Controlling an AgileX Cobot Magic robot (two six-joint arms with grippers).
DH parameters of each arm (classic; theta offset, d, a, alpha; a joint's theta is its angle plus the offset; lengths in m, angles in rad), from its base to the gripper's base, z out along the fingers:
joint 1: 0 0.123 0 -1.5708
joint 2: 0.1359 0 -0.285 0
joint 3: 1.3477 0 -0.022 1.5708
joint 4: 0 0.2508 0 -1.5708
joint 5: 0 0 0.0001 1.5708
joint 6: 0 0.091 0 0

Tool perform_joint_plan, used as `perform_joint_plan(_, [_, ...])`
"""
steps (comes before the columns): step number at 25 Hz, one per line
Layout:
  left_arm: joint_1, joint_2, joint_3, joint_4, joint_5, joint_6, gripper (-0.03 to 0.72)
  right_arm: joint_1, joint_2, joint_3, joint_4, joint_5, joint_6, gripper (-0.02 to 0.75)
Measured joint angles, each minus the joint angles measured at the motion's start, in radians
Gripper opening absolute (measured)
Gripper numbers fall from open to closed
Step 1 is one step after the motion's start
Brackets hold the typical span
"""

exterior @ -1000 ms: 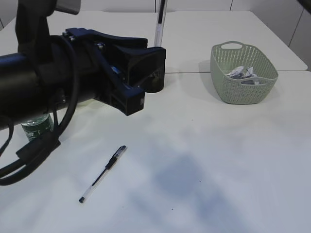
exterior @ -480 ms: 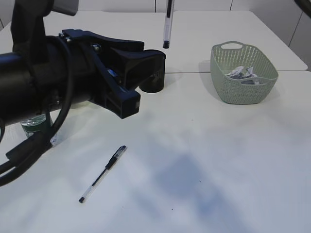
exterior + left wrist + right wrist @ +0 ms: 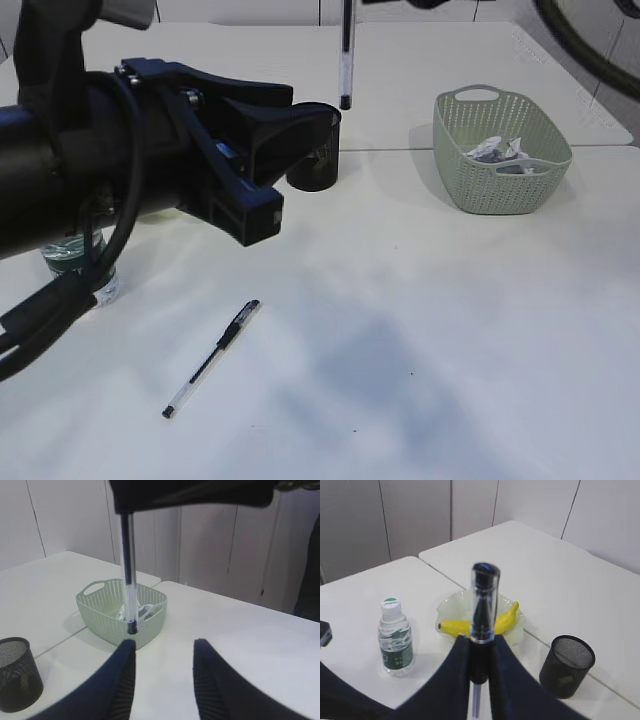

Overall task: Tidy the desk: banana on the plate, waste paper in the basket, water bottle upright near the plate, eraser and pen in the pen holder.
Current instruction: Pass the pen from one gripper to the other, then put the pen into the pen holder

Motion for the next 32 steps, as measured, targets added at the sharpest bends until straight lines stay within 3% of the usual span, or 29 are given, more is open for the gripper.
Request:
perform_joint_plan(20, [0.0, 0.0, 0.0, 0.027, 0.085, 0.016, 0.279, -0.063, 0.15, 0.0, -0.056, -0.15, -0.002, 0.05])
perform_joint_plan(32, [0.107, -0.103, 0.0, 0.032, 0.241, 0.02, 0.279, -0.064, 0.288, -0.003, -0.066, -0.311, -0.002, 0.05])
